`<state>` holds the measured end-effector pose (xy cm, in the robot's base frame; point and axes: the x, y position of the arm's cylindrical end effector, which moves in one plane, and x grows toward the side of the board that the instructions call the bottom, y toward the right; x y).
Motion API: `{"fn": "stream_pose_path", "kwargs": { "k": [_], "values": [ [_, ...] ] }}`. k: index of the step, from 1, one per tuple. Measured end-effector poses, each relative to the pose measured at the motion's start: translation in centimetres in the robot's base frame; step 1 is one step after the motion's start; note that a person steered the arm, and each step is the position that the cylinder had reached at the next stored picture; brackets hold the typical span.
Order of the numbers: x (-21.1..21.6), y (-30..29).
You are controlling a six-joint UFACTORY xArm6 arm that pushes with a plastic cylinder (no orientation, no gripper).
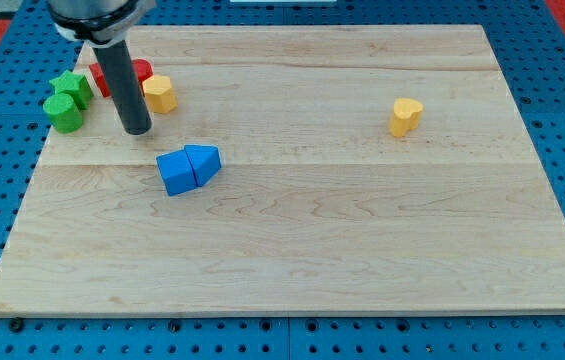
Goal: Push the yellow heart into the yellow hexagon
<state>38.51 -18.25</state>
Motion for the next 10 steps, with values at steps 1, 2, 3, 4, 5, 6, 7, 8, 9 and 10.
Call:
{"fn": "stream_pose_path", "kwargs": {
  "k": [1, 2, 3, 4, 5, 6, 7, 8, 9, 10],
  "values": [
    [-1.9, 0.3],
    [-2.2, 1.8],
    [-2.1, 3.0],
    [-0.5, 4.8],
    [-0.9, 9.0],
    [-5.8, 11.6],
    [-9.5, 19.3],
    [-10.1, 31.2],
    [-8.1, 39.5],
    [-4.4, 39.2]
  ]
}}
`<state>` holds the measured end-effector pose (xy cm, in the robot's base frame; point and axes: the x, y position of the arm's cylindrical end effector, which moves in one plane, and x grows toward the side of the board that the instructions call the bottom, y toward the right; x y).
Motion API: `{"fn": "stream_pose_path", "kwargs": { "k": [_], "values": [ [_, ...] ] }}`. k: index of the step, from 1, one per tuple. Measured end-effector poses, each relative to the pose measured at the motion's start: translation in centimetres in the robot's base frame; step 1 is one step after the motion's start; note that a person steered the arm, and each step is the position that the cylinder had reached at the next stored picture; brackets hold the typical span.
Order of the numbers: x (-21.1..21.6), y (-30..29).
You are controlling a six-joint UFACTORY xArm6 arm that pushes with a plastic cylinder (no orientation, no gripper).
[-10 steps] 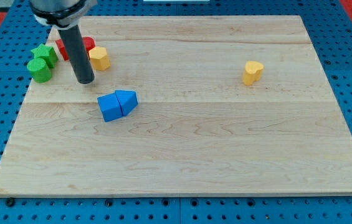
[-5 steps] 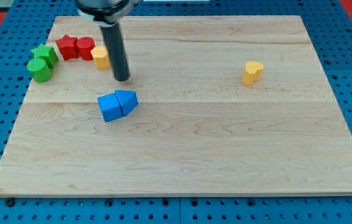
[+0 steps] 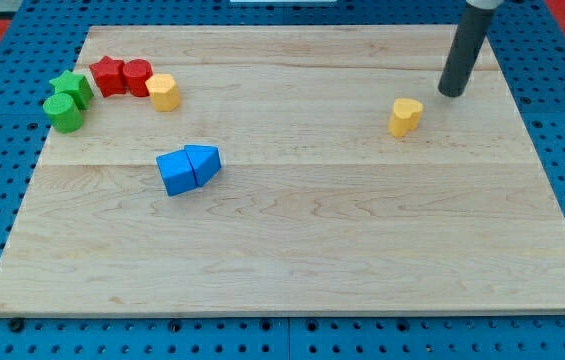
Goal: Push the yellow heart into the yellow hexagon
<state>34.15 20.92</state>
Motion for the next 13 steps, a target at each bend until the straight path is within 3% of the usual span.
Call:
{"fn": "stream_pose_path", "kwargs": {
  "k": [2, 3, 4, 5, 6, 7, 8, 10, 11, 13],
  "values": [
    [3.4, -14.2],
    [2.7, -14.6],
    [2.3, -6.6],
    [6.0, -3.9],
    [9.0, -7.1],
    [8.6, -15.4],
    [7.8, -19.7],
    [6.6, -8.3],
    [5.5, -12.2],
    [3.9, -25.4]
  ]
}}
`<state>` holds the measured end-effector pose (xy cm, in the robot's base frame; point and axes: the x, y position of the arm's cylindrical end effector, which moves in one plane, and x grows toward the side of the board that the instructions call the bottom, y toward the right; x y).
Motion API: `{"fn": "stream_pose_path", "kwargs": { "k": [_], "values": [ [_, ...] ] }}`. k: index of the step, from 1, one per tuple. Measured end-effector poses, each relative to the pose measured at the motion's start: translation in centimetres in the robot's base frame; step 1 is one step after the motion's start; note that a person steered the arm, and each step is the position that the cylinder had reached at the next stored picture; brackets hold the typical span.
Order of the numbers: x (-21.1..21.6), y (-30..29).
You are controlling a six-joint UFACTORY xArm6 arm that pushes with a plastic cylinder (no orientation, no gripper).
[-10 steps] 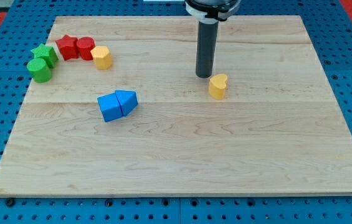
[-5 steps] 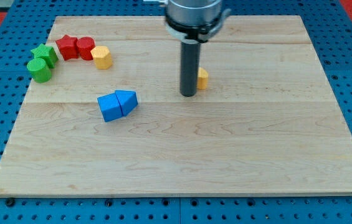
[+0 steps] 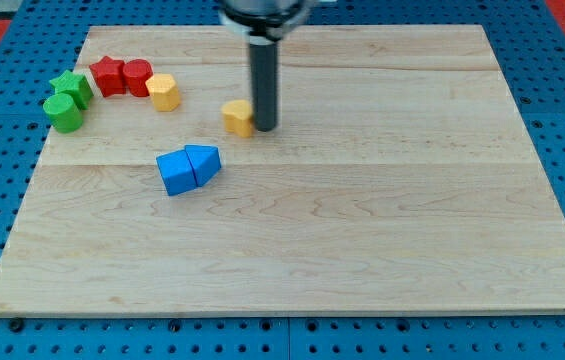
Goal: Push the yellow heart into the yellow hexagon
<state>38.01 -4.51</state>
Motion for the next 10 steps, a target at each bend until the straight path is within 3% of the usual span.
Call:
{"fn": "stream_pose_path", "kwargs": {
  "k": [2, 4, 5, 7, 10],
  "values": [
    [-1.8, 0.7],
    [-2.0, -4.6],
    [-0.5, -2.0],
    [3.4, -4.0],
    [-0.5, -4.9]
  ]
}}
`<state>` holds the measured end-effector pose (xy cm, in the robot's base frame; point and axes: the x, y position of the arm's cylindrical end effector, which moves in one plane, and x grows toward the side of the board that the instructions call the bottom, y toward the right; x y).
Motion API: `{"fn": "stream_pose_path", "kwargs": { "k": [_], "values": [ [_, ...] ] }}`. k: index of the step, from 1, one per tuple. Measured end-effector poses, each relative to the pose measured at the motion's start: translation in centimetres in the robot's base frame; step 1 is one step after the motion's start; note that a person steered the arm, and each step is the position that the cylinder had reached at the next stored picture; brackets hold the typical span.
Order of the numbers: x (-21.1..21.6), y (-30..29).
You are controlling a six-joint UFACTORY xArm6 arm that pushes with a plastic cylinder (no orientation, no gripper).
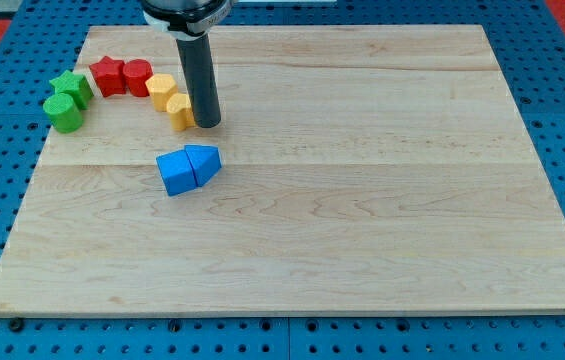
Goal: Push the yellow heart into the yellow hexagon
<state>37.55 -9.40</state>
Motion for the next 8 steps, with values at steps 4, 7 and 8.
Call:
{"fn": "stream_pose_path", "kwargs": {
  "k": [4, 7, 8],
  "values": [
    [1.3, -4.2],
    [1.9, -0.3],
    [3.7, 6.4]
  ]
}}
